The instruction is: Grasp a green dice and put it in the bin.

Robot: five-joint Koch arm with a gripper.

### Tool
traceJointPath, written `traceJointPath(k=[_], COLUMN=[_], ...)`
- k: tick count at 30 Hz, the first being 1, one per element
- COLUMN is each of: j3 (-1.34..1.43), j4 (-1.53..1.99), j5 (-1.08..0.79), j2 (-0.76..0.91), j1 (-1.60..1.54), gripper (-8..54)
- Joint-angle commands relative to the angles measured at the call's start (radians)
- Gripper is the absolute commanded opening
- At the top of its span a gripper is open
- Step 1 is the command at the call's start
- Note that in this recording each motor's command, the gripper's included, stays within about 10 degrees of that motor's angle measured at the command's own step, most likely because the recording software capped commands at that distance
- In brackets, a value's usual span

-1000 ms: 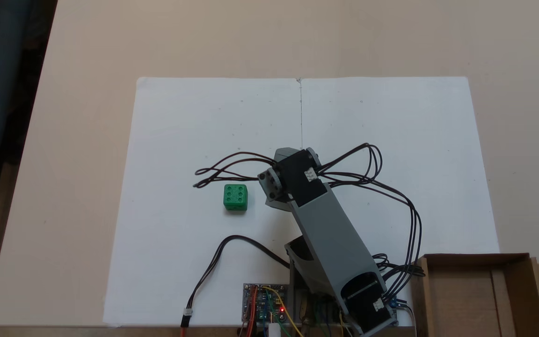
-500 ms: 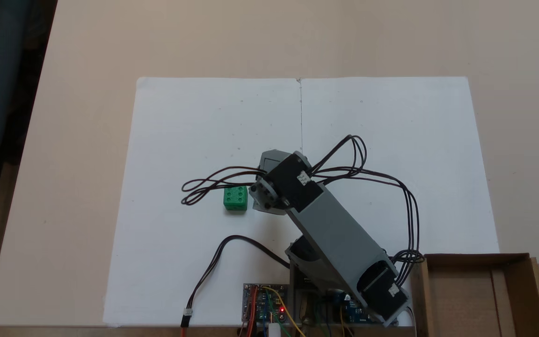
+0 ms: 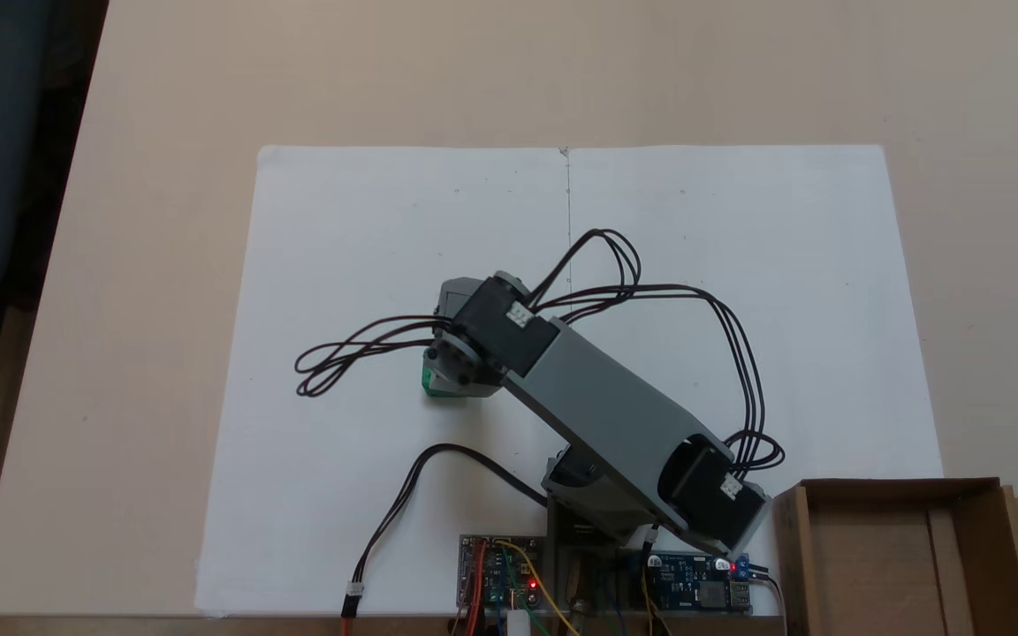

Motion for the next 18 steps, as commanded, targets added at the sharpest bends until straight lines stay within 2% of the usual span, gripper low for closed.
traceJointPath(k=[1, 18], j3=[-0.028, -0.028], j4=[-0.046, -0.169], j5=[0.077, 0.133], j2=[-0.028, -0.210], j1=[-0.003, -0.060], gripper=[42.4, 42.5])
